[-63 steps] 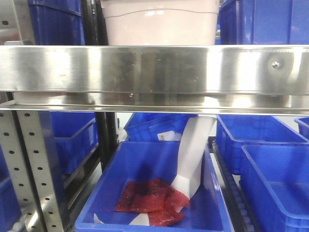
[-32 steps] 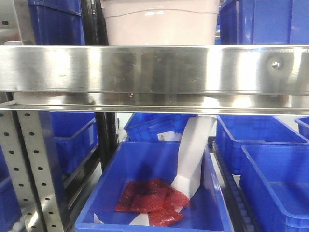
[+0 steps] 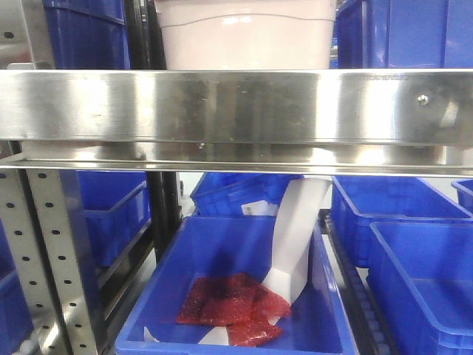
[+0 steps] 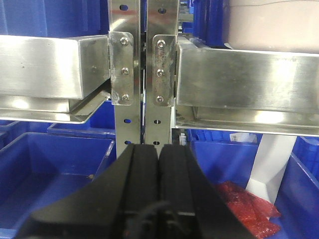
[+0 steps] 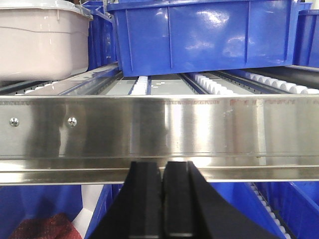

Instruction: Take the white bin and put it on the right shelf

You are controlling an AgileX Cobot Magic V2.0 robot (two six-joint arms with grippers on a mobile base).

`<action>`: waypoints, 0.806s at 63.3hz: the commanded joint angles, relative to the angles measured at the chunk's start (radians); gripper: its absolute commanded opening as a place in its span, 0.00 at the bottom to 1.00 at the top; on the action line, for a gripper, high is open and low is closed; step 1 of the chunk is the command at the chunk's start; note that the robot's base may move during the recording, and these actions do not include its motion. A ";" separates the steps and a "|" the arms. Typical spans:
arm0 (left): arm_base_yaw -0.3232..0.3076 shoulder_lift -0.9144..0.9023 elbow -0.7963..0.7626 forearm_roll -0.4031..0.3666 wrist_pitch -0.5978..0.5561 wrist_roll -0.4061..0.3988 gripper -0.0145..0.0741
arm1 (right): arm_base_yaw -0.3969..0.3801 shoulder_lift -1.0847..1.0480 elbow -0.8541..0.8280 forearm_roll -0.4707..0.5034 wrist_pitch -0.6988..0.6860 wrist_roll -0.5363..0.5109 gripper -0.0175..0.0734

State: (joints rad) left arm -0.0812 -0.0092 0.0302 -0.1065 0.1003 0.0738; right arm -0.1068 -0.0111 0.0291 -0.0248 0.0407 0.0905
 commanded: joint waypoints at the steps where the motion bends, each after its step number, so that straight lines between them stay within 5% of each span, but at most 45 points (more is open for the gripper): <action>1: 0.002 -0.011 0.019 -0.009 -0.083 -0.011 0.03 | -0.007 -0.008 -0.003 -0.006 -0.094 -0.010 0.27; 51: 0.002 -0.011 0.019 -0.009 -0.083 -0.011 0.03 | -0.007 -0.008 -0.004 -0.006 -0.094 -0.010 0.27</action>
State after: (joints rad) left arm -0.0812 -0.0092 0.0302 -0.1065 0.1003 0.0738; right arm -0.1068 -0.0111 0.0291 -0.0248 0.0407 0.0880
